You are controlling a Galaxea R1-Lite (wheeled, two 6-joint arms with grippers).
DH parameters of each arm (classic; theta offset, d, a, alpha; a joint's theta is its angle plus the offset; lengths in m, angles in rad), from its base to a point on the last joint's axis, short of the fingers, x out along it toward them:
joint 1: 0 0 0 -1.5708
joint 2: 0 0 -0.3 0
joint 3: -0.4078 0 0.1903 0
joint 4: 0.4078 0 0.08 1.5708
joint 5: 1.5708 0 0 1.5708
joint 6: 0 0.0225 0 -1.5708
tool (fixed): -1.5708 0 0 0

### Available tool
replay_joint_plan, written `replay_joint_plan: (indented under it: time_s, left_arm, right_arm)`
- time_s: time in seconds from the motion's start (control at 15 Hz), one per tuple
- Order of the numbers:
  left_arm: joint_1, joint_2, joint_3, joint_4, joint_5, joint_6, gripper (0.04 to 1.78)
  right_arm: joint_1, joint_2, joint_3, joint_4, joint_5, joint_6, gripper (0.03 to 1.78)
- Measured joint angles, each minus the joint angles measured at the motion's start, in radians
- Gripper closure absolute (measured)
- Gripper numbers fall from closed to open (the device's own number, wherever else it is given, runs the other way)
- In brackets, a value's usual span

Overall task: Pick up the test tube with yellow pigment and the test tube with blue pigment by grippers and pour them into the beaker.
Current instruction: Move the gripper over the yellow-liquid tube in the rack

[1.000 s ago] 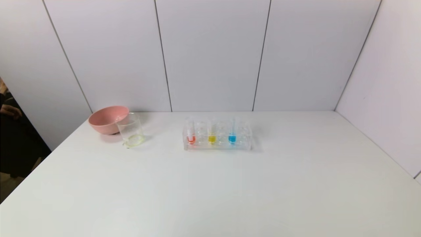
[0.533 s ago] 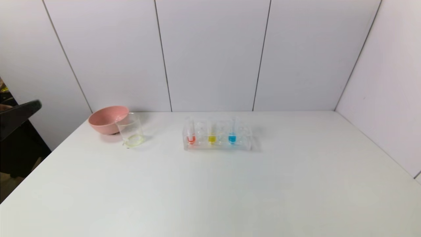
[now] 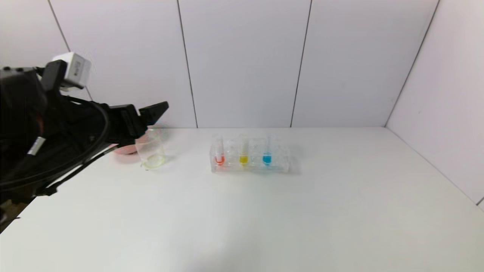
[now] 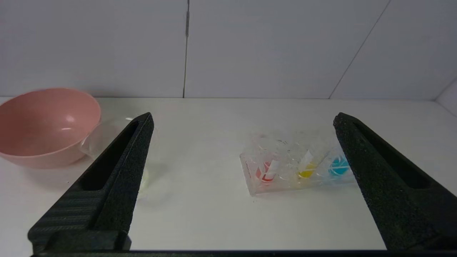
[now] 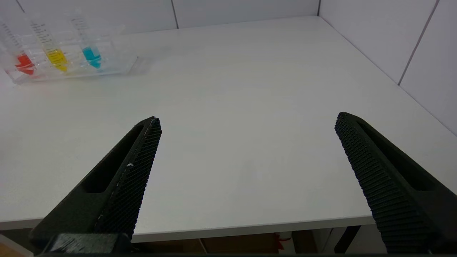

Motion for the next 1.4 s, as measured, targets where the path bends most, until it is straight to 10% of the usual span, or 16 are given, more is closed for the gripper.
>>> replay_joint_plan:
  time_s: [0.73,1.4]
  left_arm:
    - [-0.323,0.457,-0.116,-0.352,0.324,-0.003,0.06]
    - [-0.378,0.707,-0.2,-0.471,0.4,-0.001,0.06]
  right_arm:
    - [0.0,0.0,0.0,0.0,0.0,0.0,0.04]
    - [0.0,0.0,0.0,0.0,0.0,0.0,0.04]
